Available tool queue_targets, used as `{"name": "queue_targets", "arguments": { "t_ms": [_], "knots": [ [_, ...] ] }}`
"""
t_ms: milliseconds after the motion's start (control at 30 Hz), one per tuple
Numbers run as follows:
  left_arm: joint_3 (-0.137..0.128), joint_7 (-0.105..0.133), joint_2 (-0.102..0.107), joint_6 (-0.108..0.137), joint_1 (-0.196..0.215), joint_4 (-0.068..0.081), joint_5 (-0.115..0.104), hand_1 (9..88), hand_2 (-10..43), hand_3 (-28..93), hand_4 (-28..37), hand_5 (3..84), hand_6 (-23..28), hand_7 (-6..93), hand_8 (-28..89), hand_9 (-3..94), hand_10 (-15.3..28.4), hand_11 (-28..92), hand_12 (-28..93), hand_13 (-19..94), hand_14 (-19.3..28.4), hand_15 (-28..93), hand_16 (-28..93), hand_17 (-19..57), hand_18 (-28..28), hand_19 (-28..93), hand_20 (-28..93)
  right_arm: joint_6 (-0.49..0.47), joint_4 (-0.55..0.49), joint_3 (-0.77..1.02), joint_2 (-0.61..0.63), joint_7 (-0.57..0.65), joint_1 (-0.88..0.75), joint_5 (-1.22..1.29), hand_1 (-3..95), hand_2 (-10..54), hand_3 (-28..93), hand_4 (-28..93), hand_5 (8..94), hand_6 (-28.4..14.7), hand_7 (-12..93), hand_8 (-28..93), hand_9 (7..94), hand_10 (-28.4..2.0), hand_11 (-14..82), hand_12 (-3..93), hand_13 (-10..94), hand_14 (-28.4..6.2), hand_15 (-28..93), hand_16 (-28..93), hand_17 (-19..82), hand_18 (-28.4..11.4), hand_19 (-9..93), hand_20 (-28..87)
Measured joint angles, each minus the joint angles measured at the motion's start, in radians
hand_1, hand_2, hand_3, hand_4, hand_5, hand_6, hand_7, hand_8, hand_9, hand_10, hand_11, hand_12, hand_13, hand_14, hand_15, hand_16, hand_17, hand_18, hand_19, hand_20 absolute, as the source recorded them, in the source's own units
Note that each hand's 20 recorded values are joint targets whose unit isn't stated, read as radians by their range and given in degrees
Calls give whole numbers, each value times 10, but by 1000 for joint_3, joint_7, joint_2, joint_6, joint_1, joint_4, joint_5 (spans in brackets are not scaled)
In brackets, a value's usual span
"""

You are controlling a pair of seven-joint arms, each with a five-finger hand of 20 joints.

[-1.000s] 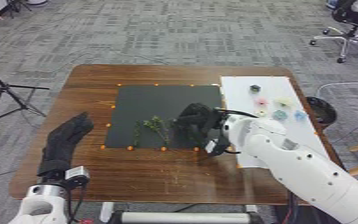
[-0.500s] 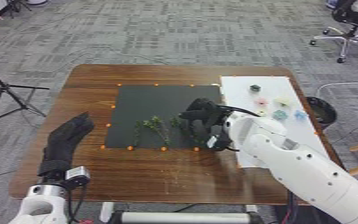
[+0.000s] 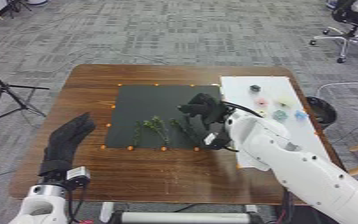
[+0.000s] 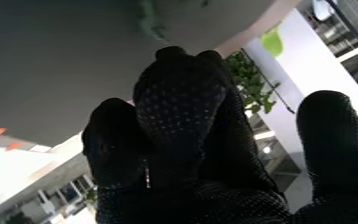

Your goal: Arrange flowers

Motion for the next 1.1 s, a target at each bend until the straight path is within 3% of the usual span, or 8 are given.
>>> {"name": "queue_targets", "arguments": {
  "t_ms": [200,533,1100],
  "knots": [
    [2,-2,1,-6,-4,1,1,193,38,714,-283,435,32,102,-62,418,128,161,122,350,167,154,42,21,141,120,164,-6,0,-3,-3,-43,0,46,210,182,482,-98,597,-47,88,-45,637,-140,82,100,929,-50,512,302,615,-154,932,486],
    [2,0,-1,-8,-6,2,1,192,37,717,-283,434,30,108,-64,419,127,163,122,352,165,152,44,22,140,119,166,-96,67,-19,-45,-52,1,-83,198,184,500,-100,589,-47,84,-44,625,-141,80,99,927,-51,509,309,611,-156,932,490],
    [3,0,-3,-15,-6,3,1,191,36,718,-283,436,32,106,-63,420,128,166,120,352,165,154,43,22,141,119,166,-62,89,-4,-56,-1,-3,-100,205,183,491,-104,593,-50,81,-42,631,-142,82,99,930,-52,510,308,615,-155,932,488]
  ]
}}
